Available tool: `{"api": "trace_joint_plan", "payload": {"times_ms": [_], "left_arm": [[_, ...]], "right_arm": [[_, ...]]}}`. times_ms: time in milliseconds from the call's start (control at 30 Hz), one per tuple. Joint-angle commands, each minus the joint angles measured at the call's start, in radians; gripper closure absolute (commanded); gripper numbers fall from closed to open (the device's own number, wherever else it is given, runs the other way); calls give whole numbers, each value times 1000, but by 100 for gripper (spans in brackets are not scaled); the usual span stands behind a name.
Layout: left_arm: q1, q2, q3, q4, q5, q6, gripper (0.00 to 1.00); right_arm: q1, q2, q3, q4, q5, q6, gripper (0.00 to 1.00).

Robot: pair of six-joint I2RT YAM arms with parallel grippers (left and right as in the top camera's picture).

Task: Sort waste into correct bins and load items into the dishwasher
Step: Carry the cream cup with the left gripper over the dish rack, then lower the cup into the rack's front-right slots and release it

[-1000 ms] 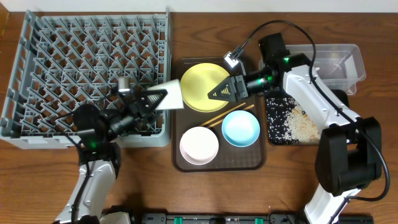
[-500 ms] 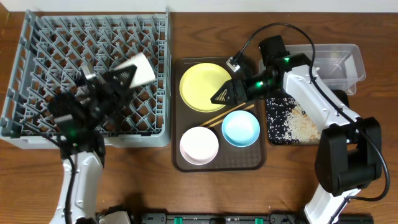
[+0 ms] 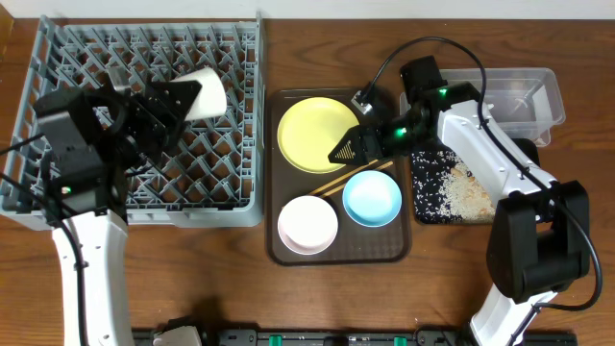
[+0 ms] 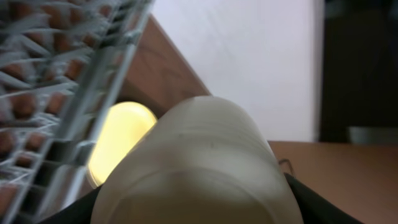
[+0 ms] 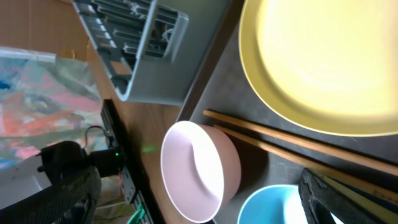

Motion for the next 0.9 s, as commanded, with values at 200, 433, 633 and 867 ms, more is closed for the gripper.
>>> {"api": "trace_joint_plan", "payload": {"times_ms": [200,433,633,867], "left_arm": [[-43,-2,154,-319,-353,269,65],[-214,7,155,-481,-635,284,65],[-305,75,155,-607,-708,282,65],[-330,198,154,-666,-708,281,65]], "right_arm": [[-3,-2,6,-5,31,-14,1],[-2,-2,6,-45,73,-15,1],[-2,-2,6,-56,84,-19,1],[-2,-2,6,-56,87,-23,1]]}}
